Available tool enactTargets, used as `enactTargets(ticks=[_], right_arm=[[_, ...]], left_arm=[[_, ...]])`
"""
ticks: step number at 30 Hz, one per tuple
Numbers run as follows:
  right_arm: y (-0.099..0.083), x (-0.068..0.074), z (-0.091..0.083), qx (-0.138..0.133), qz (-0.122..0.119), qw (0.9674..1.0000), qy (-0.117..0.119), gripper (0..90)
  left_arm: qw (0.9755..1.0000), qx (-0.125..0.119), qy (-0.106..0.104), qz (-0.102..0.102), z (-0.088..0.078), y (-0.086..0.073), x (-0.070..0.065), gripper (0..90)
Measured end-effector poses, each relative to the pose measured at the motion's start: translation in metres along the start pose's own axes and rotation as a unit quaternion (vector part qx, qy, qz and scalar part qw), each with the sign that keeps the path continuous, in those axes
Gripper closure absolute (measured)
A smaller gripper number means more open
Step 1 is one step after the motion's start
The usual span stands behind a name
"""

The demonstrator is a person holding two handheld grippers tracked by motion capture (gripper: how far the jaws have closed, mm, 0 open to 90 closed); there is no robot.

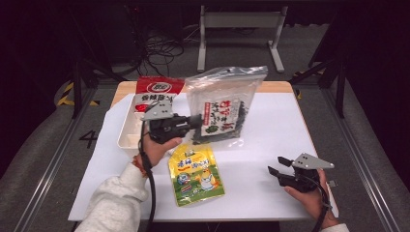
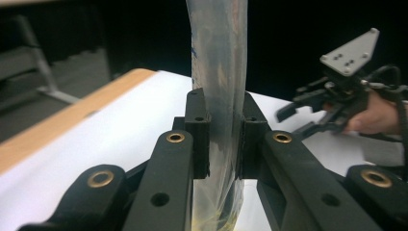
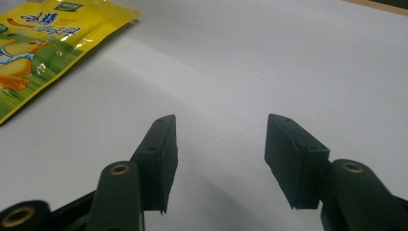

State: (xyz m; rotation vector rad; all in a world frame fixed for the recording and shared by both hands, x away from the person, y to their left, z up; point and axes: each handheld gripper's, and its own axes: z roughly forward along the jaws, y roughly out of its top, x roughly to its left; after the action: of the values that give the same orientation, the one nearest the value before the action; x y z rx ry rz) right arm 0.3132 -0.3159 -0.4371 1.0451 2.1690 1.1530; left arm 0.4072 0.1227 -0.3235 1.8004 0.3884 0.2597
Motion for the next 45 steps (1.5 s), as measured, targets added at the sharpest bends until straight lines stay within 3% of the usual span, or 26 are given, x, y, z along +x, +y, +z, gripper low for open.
enactTargets(ticks=[5,7,12,19,22,29,34,38,40,43,45], right_arm=[[-0.002,0.001,0.001,0.003,0.004,1.0000,-0.003,44.0],[-0.004,0.001,0.001,0.008,0.004,1.0000,-0.004,43.9],[-0.004,0.002,-0.001,0.005,0.009,0.9999,-0.007,43.6],[-0.005,0.007,0.001,0.013,0.002,0.9999,-0.008,42.5],[-0.006,0.007,0.001,0.015,0.004,0.9998,-0.008,42.1],[-0.008,0.007,0.001,0.019,0.005,0.9998,-0.008,41.5],[-0.009,0.007,0.002,0.021,0.006,0.9997,-0.009,40.8],[-0.009,0.007,0.003,0.024,0.005,0.9997,-0.008,40.3],[-0.009,0.007,0.003,0.024,0.005,0.9997,-0.007,40.1],[-0.010,0.008,0.003,0.025,0.005,0.9997,-0.006,39.9],[-0.010,0.008,0.004,0.026,0.005,0.9996,-0.005,39.8]], left_arm=[[0.9990,-0.006,0.045,0.008,-0.044,-0.001,0.014,79.7],[0.9978,-0.009,0.065,0.010,-0.061,-0.004,0.021,79.7],[0.9935,-0.004,0.113,0.013,-0.086,-0.012,0.039,79.6],[0.9893,-0.001,0.145,0.011,-0.106,-0.022,0.059,79.6],[0.9859,0.021,0.165,0.022,-0.110,-0.027,0.066,79.6],[0.9790,0.041,0.199,0.016,-0.117,-0.037,0.080,79.5],[0.9784,0.022,0.206,0.003,-0.125,-0.043,0.089,79.4],[0.9792,0.021,0.202,0.007,-0.125,-0.046,0.089,79.4],[0.9792,0.025,0.201,0.017,-0.125,-0.047,0.086,79.4],[0.9814,0.036,0.188,0.020,-0.126,-0.050,0.085,79.4],[0.9785,0.063,0.193,0.035,-0.124,-0.052,0.083,79.4]])
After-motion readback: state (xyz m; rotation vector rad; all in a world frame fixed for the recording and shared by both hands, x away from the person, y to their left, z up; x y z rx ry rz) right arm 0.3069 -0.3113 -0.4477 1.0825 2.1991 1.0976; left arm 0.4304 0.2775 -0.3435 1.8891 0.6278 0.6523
